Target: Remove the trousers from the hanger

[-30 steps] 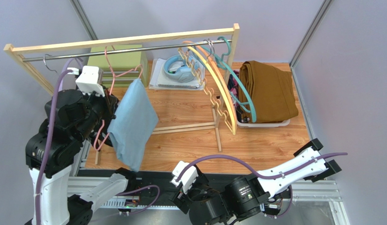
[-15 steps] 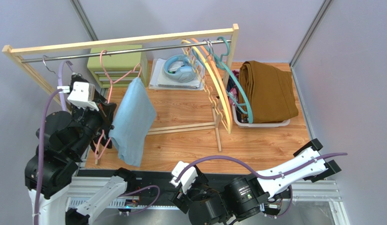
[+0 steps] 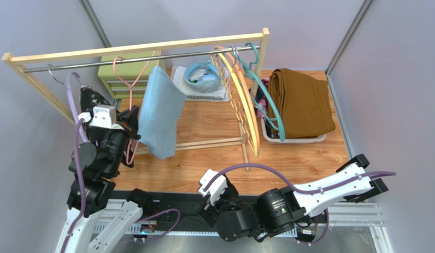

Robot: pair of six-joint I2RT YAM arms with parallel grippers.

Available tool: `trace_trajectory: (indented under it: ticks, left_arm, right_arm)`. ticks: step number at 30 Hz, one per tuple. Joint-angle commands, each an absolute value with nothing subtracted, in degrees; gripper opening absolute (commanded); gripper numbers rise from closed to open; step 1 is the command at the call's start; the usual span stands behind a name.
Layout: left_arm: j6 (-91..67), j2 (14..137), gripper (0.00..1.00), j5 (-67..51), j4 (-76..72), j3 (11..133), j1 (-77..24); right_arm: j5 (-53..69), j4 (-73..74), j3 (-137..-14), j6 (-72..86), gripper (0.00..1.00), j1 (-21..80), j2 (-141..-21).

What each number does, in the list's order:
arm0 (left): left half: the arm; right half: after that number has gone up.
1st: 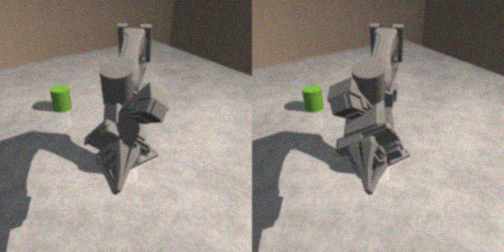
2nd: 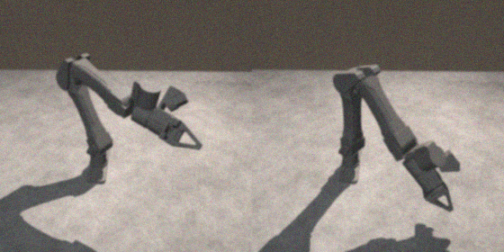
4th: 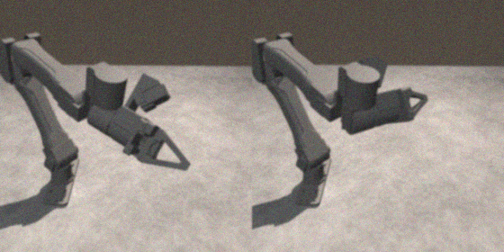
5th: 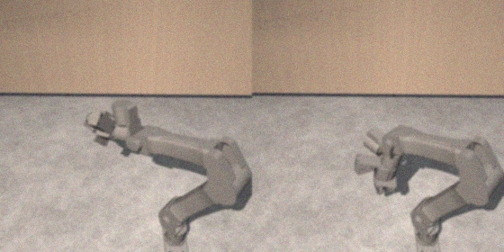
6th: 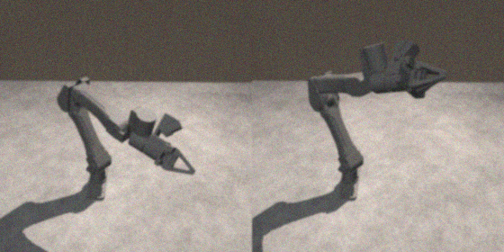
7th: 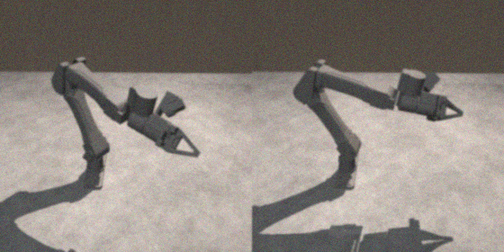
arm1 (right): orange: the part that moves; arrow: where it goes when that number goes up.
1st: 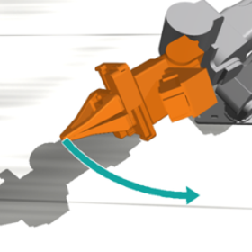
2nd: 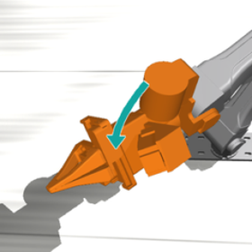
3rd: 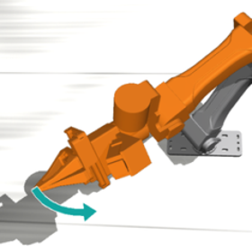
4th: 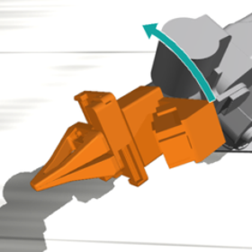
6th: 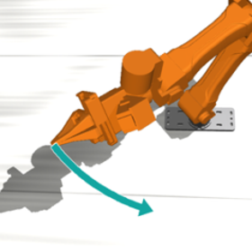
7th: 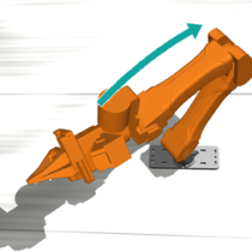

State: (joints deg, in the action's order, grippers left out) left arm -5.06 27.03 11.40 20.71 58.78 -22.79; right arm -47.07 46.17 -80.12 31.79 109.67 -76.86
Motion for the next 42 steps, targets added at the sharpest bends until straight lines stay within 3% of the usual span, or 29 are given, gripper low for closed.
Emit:
trace_trajectory:
  ticks: [1, 10, 14, 17, 20, 27, 30, 34, 42]
  left_arm:
    - [-0.1, 24.6, 0.00, 10.6, -10.9, 56.3, -22.6]
    - [0.4, 21.2, 0.00, 7.6, -35.6, 41.1, -22.6]
    - [-3.9, 21.0, 0.00, 8.7, -34.2, 41.9, -22.6]
    - [-6.1, 21.0, 0.00, 11.8, -26.0, 47.2, -22.6]
    - [-12.3, 22.6, 0.00, 16.5, -7.8, 57.5, -22.7]
    - [-17.6, 24.3, 0.00, 14.9, 20.3, 74.5, -22.6]
    - [-20.0, 25.5, 0.00, 15.3, 30.7, 81.5, -22.6]
    - [-22.5, 26.3, 0.00, 16.4, 39.6, 88.7, -22.6]
    - [-26.8, 27.9, 0.00, 21.7, 50.0, 93.5, -22.6]
  right_arm:
    - [-46.0, 42.9, -77.7, 29.8, 0.71, 107.3, -73.1]
    - [-44.5, 41.0, -74.6, 26.1, 0.71, 103.9, -69.4]
    - [-43.9, 40.3, -74.1, 24.7, 0.71, 102.8, -69.1]
    - [-43.5, 39.5, -74.4, 23.5, 0.71, 102.6, -69.7]
    - [-42.3, 38.1, -75.2, 22.0, 0.72, 102.1, -70.6]
    - [-37.3, 31.5, -78.0, 15.7, 0.73, 102.1, -72.9]
    - [-33.0, 28.5, -79.6, 11.6, 0.82, 102.1, -74.4]
    - [-27.9, 22.8, -81.6, 5.7, 0.94, 102.5, -76.8]
    - [-28.5, 19.2, -97.6, -2.4, 0.96, 102.9, -92.7]
